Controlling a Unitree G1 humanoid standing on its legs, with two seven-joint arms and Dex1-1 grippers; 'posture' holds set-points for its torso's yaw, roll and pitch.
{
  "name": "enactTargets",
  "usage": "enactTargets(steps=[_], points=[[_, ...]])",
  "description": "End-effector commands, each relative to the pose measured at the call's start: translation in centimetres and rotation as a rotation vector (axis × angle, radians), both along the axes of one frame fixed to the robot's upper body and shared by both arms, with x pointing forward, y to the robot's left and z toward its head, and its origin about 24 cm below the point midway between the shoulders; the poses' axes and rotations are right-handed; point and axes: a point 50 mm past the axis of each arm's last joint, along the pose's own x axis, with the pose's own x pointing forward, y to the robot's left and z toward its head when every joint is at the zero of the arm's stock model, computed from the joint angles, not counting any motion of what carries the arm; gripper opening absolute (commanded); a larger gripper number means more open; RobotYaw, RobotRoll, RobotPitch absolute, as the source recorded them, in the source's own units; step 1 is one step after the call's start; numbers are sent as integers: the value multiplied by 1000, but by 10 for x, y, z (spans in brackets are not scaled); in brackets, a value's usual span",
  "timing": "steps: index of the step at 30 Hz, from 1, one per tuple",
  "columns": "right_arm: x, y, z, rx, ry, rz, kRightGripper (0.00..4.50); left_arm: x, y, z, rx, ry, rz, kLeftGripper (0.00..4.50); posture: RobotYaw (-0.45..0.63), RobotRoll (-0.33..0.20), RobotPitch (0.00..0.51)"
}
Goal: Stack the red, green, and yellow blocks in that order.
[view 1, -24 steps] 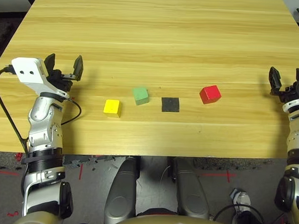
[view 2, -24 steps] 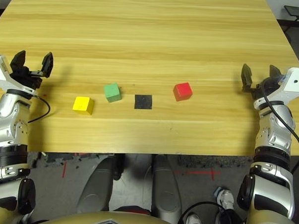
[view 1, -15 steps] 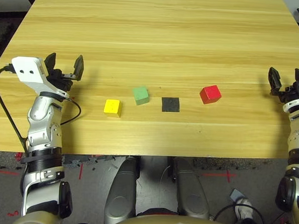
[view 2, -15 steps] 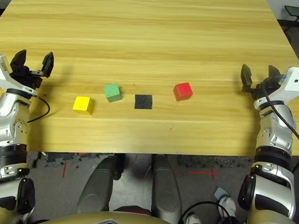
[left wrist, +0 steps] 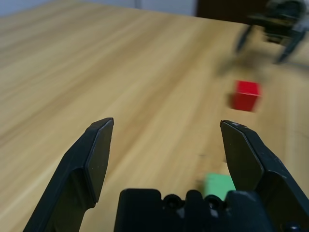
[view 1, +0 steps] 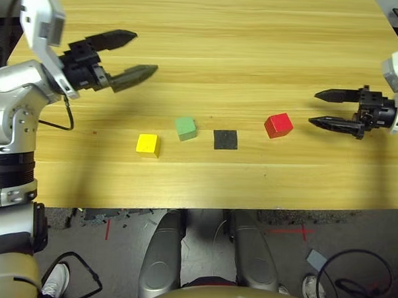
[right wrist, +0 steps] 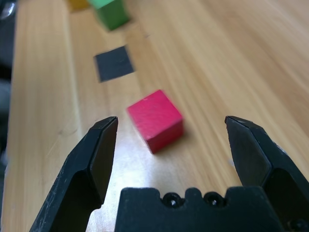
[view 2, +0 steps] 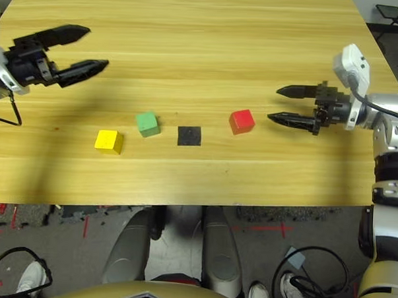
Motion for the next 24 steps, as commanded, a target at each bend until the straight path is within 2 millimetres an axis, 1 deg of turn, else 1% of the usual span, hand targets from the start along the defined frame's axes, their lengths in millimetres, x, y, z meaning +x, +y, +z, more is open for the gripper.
enactTargets(steps=[1, 4, 7, 13, 16, 20, 24], points=[[-1, 13, -4, -110, 2, 106, 4500, -6, -10, 3, 71, 1, -47, 4491, 123, -62, 261], [3, 21, -7, -175, -17, 163, 4500, -8, -15, 2, 83, 7, -60, 4491, 137, -65, 262], [12, 30, -8, -235, -67, 206, 4500, -8, -19, 1, 107, 0, -66, 4491, 155, -65, 263], [24, 47, -11, -283, -117, 267, 4500, -8, -24, -1, 139, -3, -72, 4491, 196, -60, 265], [27, 50, -13, -292, -116, 278, 4500, -9, -25, -3, 158, 1, -79, 4491, 211, -58, 266], [30, 54, -24, -340, -87, 292, 4500, -11, -30, -3, 168, 12, -87, 4491, 236, -53, 268], [33, 55, -25, -338, -94, 288, 4500, -13, -32, -2, 166, 15, -84, 4491, 250, -50, 273]])
